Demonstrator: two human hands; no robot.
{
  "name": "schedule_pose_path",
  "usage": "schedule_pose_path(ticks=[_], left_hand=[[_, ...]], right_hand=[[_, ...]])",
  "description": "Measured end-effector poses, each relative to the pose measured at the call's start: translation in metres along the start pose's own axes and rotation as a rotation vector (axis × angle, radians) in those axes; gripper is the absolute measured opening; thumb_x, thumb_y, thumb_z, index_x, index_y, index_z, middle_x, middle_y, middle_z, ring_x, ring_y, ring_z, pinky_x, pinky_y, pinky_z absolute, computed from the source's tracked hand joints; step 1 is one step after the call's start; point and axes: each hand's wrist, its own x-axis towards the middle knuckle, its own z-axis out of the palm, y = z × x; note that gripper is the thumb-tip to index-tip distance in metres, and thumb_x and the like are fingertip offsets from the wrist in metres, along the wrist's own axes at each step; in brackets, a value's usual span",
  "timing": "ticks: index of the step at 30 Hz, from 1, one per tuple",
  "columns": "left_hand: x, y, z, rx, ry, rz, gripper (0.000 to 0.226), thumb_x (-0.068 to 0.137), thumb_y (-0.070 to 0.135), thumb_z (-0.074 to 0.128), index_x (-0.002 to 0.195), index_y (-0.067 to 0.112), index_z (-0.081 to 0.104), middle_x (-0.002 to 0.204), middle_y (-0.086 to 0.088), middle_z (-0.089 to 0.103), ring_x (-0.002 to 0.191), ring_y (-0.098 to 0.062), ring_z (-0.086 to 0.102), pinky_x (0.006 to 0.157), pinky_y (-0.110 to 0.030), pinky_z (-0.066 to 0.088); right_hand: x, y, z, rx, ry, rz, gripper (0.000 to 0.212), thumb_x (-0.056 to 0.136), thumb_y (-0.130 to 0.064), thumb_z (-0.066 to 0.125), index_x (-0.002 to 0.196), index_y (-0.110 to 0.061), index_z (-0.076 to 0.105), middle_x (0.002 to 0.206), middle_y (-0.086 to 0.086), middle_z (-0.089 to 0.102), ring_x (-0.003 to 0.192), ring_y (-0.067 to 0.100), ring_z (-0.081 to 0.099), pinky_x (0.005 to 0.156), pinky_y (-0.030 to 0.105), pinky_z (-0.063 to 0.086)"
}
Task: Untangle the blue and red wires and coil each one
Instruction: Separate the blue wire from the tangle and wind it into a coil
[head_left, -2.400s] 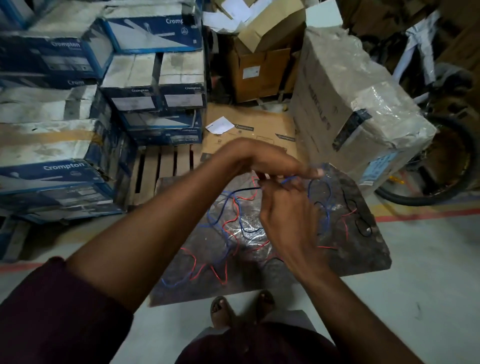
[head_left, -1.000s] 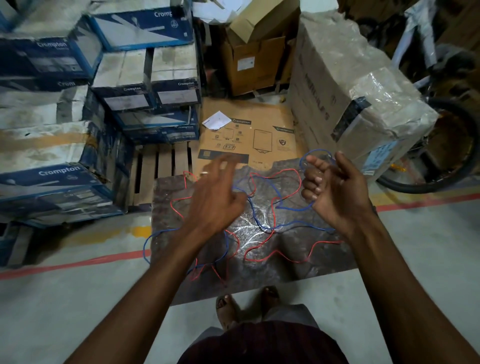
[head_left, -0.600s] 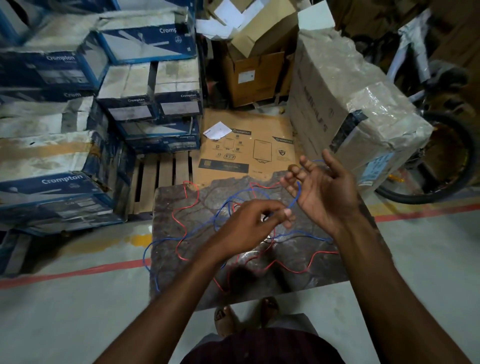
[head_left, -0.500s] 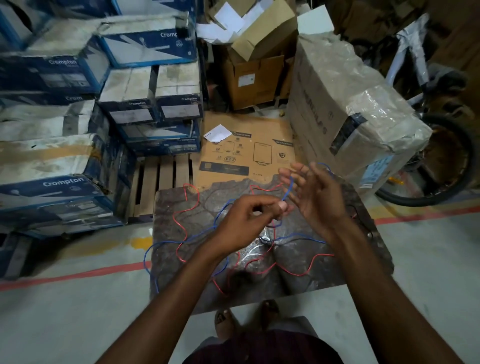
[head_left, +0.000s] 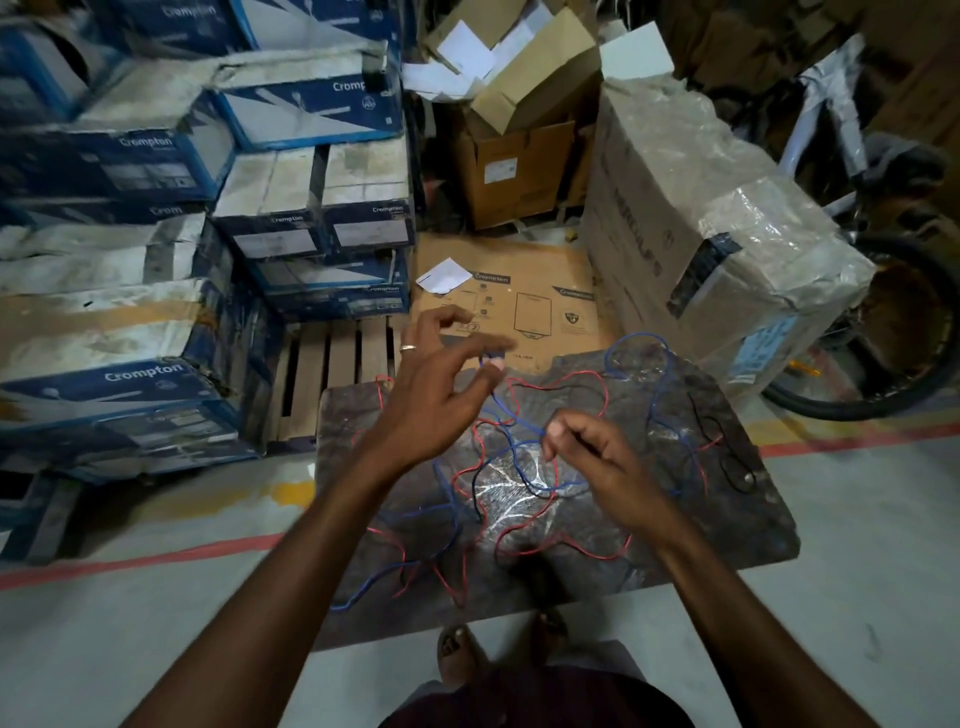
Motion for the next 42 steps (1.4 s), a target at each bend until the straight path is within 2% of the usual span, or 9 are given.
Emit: schedule_pose_path(ticks=[4, 10, 14, 17, 25, 29, 35, 39, 42], left_hand=[[0.002, 0.001, -0.021, -0.194, -0.246, 0.051, 0.036, 0.105, 0.034, 0.043, 0.079, 0.026, 0.067, 0.100, 0.005, 0.066, 0.110, -0.012, 0.060, 0.100, -0.033, 0.040], [-0.002, 0.024, -0.028, -0.971, -0.424, -0.283, 0.038, 0.106, 0.020, 0.036, 0.074, 0.011, 0.054, 0.065, -0.002, 0.060, 0.073, -0.022, 0.064, 0.076, -0.025, 0.052], [0.004, 0.044, -0.027, -1.489, -0.355, -0.359, 0.030, 0.100, 0.022, 0.039, 0.083, 0.009, 0.060, 0.101, -0.018, 0.075, 0.094, -0.027, 0.074, 0.083, -0.036, 0.059], [0.016, 0.056, -0.029, -1.620, -0.345, -0.294, 0.026, 0.101, 0.020, 0.036, 0.096, 0.008, 0.058, 0.127, -0.024, 0.065, 0.118, -0.031, 0.065, 0.100, -0.038, 0.053], [0.044, 0.062, -0.016, -1.424, 0.039, -0.291, 0.035, 0.105, 0.024, 0.045, 0.086, 0.013, 0.073, 0.129, -0.020, 0.065, 0.124, -0.028, 0.062, 0.108, -0.043, 0.047], [0.052, 0.050, -0.013, -0.822, 0.158, -0.217, 0.030, 0.105, 0.027, 0.048, 0.093, 0.010, 0.070, 0.121, -0.006, 0.072, 0.117, -0.009, 0.065, 0.104, -0.035, 0.047], [0.041, 0.005, -0.004, -0.501, -0.064, -0.133, 0.029, 0.107, 0.018, 0.042, 0.087, 0.013, 0.061, 0.099, -0.009, 0.074, 0.103, -0.016, 0.072, 0.097, -0.032, 0.052], [0.020, -0.015, 0.002, -0.401, -0.262, -0.130, 0.031, 0.107, 0.023, 0.042, 0.106, 0.002, 0.066, 0.098, -0.011, 0.075, 0.093, -0.025, 0.074, 0.087, -0.046, 0.058], [0.006, -0.008, 0.000, -0.406, -0.376, -0.128, 0.036, 0.108, 0.026, 0.039, 0.125, 0.004, 0.062, 0.103, -0.013, 0.076, 0.079, -0.037, 0.073, 0.059, -0.032, 0.057]], right_hand=[[0.018, -0.001, -0.022, 0.009, 0.215, -0.012, 0.032, 0.095, -0.052, 0.050, 0.074, -0.030, 0.060, 0.071, 0.007, 0.046, 0.068, 0.018, 0.041, 0.066, 0.029, 0.036], [0.044, -0.005, -0.026, -0.026, 0.348, -0.026, 0.028, 0.092, -0.064, 0.056, 0.081, -0.042, 0.068, 0.079, 0.018, 0.053, 0.059, 0.004, 0.039, 0.058, 0.025, 0.033], [0.052, 0.000, -0.009, -0.066, 0.327, -0.076, 0.026, 0.107, -0.027, 0.051, 0.085, -0.033, 0.062, 0.069, -0.015, 0.057, 0.060, -0.003, 0.046, 0.061, 0.022, 0.040], [0.048, 0.005, 0.009, -0.018, 0.301, -0.053, 0.030, 0.111, -0.022, 0.041, 0.088, -0.022, 0.061, 0.063, -0.011, 0.052, 0.056, 0.001, 0.046, 0.057, 0.019, 0.042], [0.016, 0.024, 0.040, 0.062, 0.115, 0.104, 0.036, 0.109, -0.035, 0.035, 0.098, -0.015, 0.062, 0.055, -0.009, 0.044, 0.051, 0.004, 0.043, 0.065, 0.039, 0.052], [-0.001, 0.021, 0.040, -0.279, -0.020, 0.080, 0.034, 0.112, -0.030, 0.038, 0.090, -0.025, 0.063, 0.058, -0.021, 0.051, 0.055, 0.000, 0.046, 0.061, 0.022, 0.036], [0.002, -0.013, 0.001, -0.519, 0.036, -0.107, 0.035, 0.105, -0.058, 0.035, 0.089, -0.037, 0.058, 0.067, -0.002, 0.058, 0.063, 0.016, 0.058, 0.065, 0.046, 0.049], [0.015, -0.040, -0.021, -0.458, 0.034, -0.270, 0.028, 0.108, -0.036, 0.046, 0.091, -0.026, 0.066, 0.081, -0.010, 0.065, 0.073, 0.014, 0.061, 0.070, 0.037, 0.048], [0.036, -0.047, -0.033, -0.478, 0.065, -0.348, 0.025, 0.106, -0.025, 0.053, 0.092, -0.014, 0.071, 0.088, -0.001, 0.065, 0.083, 0.024, 0.063, 0.075, 0.041, 0.048]])
